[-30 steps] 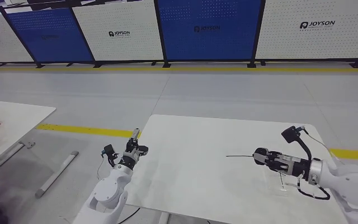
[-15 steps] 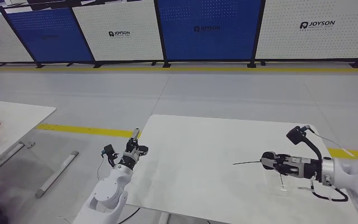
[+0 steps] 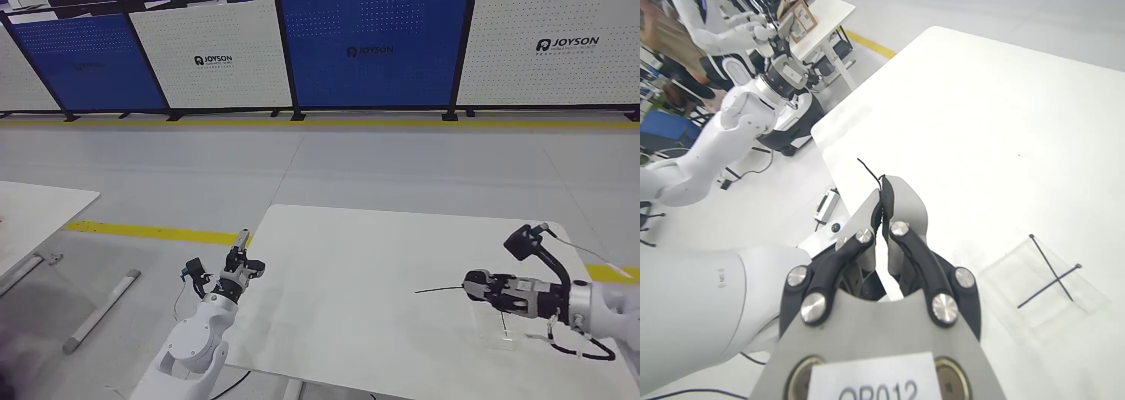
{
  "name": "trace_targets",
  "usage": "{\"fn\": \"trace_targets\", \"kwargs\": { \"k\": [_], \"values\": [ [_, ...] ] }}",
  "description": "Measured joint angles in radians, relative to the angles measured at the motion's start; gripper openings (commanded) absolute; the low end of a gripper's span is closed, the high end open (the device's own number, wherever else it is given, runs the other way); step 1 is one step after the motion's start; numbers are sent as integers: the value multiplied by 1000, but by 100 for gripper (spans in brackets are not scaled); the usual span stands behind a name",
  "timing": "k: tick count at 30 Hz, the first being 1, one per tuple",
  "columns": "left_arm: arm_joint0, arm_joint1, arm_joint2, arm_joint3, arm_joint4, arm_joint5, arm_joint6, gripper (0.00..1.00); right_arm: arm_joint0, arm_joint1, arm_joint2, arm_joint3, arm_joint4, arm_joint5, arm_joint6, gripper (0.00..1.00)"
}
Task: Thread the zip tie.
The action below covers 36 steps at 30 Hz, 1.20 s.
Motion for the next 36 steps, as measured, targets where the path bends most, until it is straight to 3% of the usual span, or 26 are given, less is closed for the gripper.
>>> {"fn": "trace_targets", "kwargs": {
  "k": [7,11,30,36],
  "values": [
    [0,0,0,0,0,0,0,100,3,26,-44,-141,-189,0,-47,0],
    [0,0,0,0,0,0,0,100,23,48,-92,-136,-250,0,-84,0],
    [0,0,0,0,0,0,0,100,24,53,-115,-129,-220,0,-113,0],
    [0,0,0,0,0,0,0,100,106,62,-158,-99,-94,0,-116,0]
  ]
}}
